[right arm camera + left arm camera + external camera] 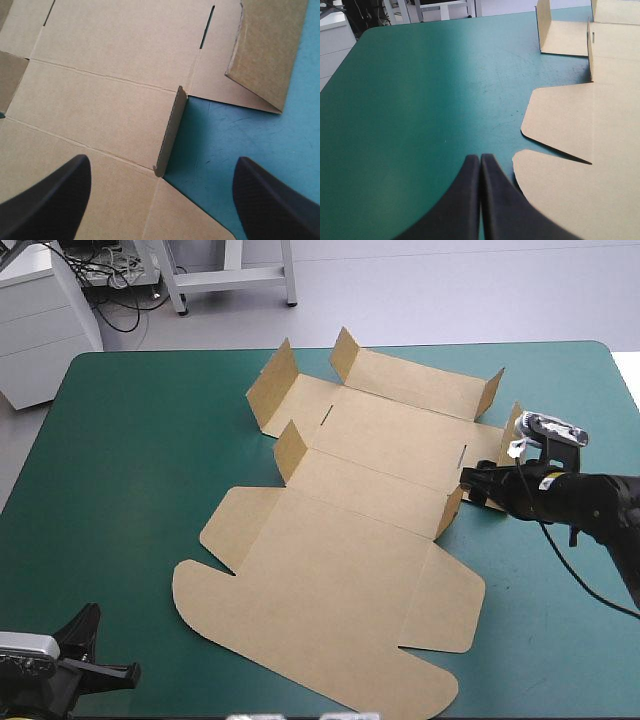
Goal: Fold the box
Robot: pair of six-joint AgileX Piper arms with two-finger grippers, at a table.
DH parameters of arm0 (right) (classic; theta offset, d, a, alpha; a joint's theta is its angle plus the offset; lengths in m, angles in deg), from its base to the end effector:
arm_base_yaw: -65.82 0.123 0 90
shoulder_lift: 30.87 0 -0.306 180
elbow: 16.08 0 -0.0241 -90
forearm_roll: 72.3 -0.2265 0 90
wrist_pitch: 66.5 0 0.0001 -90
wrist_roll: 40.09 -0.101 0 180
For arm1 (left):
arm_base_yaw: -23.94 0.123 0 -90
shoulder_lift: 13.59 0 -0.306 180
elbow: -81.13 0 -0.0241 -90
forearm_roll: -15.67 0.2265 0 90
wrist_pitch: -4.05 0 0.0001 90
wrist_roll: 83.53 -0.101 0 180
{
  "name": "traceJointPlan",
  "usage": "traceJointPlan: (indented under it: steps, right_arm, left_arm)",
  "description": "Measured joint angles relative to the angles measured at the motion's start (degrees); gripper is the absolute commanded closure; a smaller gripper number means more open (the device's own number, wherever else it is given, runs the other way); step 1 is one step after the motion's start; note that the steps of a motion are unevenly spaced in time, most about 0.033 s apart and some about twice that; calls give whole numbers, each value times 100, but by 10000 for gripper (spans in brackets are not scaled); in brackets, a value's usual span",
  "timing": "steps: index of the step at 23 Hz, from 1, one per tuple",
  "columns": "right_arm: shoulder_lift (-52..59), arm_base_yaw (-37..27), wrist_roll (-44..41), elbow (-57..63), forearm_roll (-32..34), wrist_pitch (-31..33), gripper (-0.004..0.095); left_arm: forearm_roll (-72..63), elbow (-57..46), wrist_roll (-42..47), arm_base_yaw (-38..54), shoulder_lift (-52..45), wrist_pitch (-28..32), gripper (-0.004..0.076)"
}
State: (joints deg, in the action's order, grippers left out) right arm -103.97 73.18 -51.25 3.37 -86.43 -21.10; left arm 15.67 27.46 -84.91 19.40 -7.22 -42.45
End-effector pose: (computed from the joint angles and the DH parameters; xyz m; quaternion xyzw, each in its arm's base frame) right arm 0.2021 0.0438 0.3569 0.0799 0.9242 0.1686 0.3333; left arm -0.0230 0.0018 0.2621 0.0414 0.8004 -0.0165 0.5978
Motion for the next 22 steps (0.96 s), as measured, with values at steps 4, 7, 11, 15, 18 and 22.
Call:
traceJointPlan:
  steps: [4, 7, 11, 15, 18, 22]
  right_arm:
    - [-949, 0, -21, -71, -355, -117, 187]
    - [-1628, 0, -28, -71, -846, -286, 187]
    - [-2129, 0, -22, -71, -1056, -354, 246]
    - [-2278, 0, -22, -71, -1075, -372, 526]
    - [-2292, 0, -15, -71, -1075, -405, 866]
    - [-2297, 0, 86, -71, -1081, -442, 912]
  left_arm:
    - [0, 0, 0, 0, 0, 0, 756]
    - [0, 0, 0, 0, 0, 0, 756]
    - [0, 0, 0, 0, 0, 0, 756]
    - [0, 0, 0, 0, 0, 0, 756]
    - [0, 0, 0, 0, 0, 0, 756]
    - [0, 0, 0, 0, 0, 0, 756]
